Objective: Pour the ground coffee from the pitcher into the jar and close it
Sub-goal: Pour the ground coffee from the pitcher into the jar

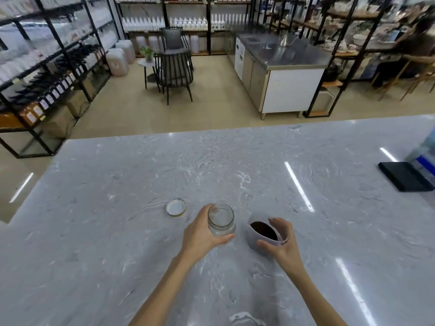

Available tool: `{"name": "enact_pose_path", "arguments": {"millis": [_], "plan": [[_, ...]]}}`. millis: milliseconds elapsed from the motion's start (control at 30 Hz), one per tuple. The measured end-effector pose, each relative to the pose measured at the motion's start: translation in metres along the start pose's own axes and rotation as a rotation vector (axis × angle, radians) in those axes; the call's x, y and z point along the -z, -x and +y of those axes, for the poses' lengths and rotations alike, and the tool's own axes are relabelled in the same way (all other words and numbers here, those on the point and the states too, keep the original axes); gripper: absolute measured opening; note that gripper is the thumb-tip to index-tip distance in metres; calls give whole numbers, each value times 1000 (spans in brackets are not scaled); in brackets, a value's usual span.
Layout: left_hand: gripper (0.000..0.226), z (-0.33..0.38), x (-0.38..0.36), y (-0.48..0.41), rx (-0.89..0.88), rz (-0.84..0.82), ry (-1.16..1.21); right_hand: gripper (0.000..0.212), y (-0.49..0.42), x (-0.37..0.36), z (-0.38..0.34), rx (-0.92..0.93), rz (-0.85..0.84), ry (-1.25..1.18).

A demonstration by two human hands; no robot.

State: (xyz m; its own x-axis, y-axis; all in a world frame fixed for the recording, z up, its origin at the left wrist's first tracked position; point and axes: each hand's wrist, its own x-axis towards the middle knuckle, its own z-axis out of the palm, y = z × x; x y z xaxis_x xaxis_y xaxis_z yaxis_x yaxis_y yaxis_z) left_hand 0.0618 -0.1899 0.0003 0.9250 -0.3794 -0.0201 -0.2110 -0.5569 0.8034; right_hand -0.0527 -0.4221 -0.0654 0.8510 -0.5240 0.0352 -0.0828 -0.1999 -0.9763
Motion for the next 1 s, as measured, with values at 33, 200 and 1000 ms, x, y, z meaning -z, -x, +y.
{"name": "enact_pose_path", "arguments": {"millis": [33,200,1000], "plan": [[85,0,0,1,2,-2,-8,75,6,-1,3,-11,-5,4],[78,-4,1,13,31,-49,-53,78,10,-3,2,-33,21,35],[81,238,102,-74,-218,150,-410,79,-141,82,-410,850,-321,1083]]}}
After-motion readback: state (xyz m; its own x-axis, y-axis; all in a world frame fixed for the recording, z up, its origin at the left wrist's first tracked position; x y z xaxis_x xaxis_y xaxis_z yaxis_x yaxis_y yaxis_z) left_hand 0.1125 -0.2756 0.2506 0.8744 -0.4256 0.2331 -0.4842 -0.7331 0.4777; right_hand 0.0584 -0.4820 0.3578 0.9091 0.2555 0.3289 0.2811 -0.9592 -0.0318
